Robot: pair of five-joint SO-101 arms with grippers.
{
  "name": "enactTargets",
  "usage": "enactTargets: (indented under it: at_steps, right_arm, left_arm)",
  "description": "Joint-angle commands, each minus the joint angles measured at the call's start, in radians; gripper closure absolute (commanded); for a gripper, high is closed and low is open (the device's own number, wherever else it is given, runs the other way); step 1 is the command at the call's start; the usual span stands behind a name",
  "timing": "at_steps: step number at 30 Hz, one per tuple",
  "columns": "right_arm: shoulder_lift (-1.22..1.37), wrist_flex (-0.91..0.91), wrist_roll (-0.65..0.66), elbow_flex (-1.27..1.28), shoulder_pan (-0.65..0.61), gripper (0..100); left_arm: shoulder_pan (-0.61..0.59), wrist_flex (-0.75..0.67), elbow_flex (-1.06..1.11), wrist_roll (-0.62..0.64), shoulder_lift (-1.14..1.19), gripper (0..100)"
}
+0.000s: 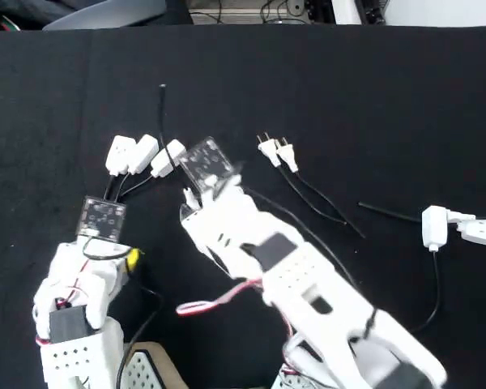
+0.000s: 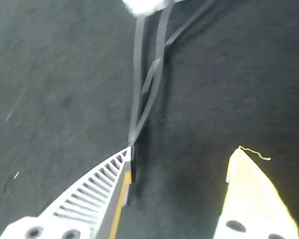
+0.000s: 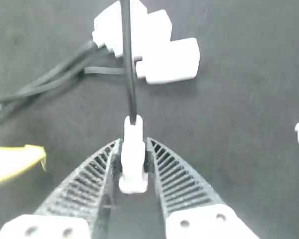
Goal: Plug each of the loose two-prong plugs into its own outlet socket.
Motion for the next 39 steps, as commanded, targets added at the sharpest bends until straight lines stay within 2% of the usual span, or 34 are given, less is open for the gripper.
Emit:
enactTargets:
  at_steps: [1, 6, 8, 11, 16, 21, 26, 35, 39]
  right_arm:
    - [-0.114, -0.097, -0.055, 0.048, -0.012, 96.7]
    - [-0.205, -0.094, -0.230, 0.085, -0.012, 96.7]
    - [-0.237, -0.095, -0.288, 0.110, -0.015, 98.7]
    - [-0.285, -0.091, -0.348, 0.136, -0.015, 98.6]
    - [-0.357, -0.052, -0.359, 0.156, -0.017, 98.7]
    - [-0.398, 0.094, -0.359, 0.108, -0.048, 98.7]
    - [-0.401, 0.115, -0.353, 0.110, -0.081, 98.7]
    - [-0.401, 0.281, -0.351, 0.038, -0.091, 98.7]
    - [-0.400, 0.299, -0.302, 0.031, -0.091, 98.7]
  left_arm:
    - [0.140, -0.017, 0.018, 0.011, -0.005, 70]
    - [0.338, -0.038, -0.004, 0.014, -0.005, 70]
    - [0.407, -0.061, -0.030, 0.054, -0.005, 70]
    - [0.460, -0.152, -0.061, 0.157, -0.005, 70]
    - [0.519, -0.311, -0.050, 0.258, -0.005, 70]
    - [0.527, -0.381, -0.056, 0.356, -0.005, 70]
    - [0.521, -0.387, -0.065, 0.420, -0.005, 70]
    - [0.414, -0.399, -0.067, 0.427, -0.005, 70]
    - [0.363, -0.445, -0.047, 0.428, -0.005, 70]
